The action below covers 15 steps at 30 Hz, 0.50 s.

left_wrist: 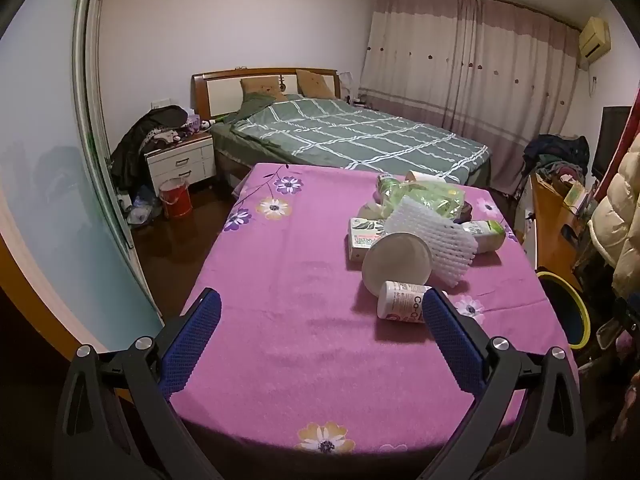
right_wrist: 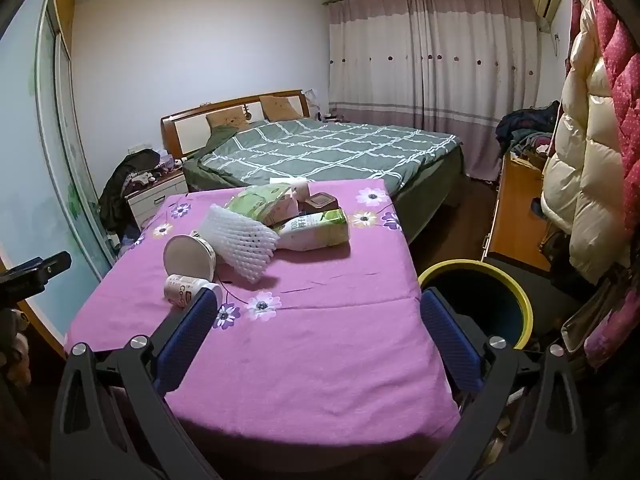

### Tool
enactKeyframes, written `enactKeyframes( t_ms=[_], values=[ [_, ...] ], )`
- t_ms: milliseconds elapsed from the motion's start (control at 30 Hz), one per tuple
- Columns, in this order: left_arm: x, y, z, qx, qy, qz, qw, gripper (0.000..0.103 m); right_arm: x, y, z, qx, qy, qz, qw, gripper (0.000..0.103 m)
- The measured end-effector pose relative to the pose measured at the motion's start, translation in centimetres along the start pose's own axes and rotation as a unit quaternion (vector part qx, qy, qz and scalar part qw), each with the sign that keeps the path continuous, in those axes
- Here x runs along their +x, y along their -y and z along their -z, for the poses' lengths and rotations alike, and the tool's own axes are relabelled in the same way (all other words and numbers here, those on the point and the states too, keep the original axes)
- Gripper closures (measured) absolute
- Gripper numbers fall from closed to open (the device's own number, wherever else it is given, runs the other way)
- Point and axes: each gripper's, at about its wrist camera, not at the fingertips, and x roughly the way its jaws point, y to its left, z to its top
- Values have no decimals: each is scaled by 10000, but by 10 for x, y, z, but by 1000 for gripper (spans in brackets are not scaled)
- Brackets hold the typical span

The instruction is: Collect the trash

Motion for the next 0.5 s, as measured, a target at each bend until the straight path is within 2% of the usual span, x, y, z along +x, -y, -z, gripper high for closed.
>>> enactKeyframes(
  t_ms=[100, 133, 500],
  values=[
    [-7, 8, 5, 188, 123, -63, 9997, 4, 1, 1, 0, 37, -2, -19, 10000, 6],
    [0, 9, 1, 187, -24, -59, 9998, 4, 1, 1, -1, 43, -3, -28, 10000, 6],
    [-3, 12, 1, 254, -43, 57, 9997, 4, 2, 0, 0, 80, -21, -49, 10000, 6]
  ],
)
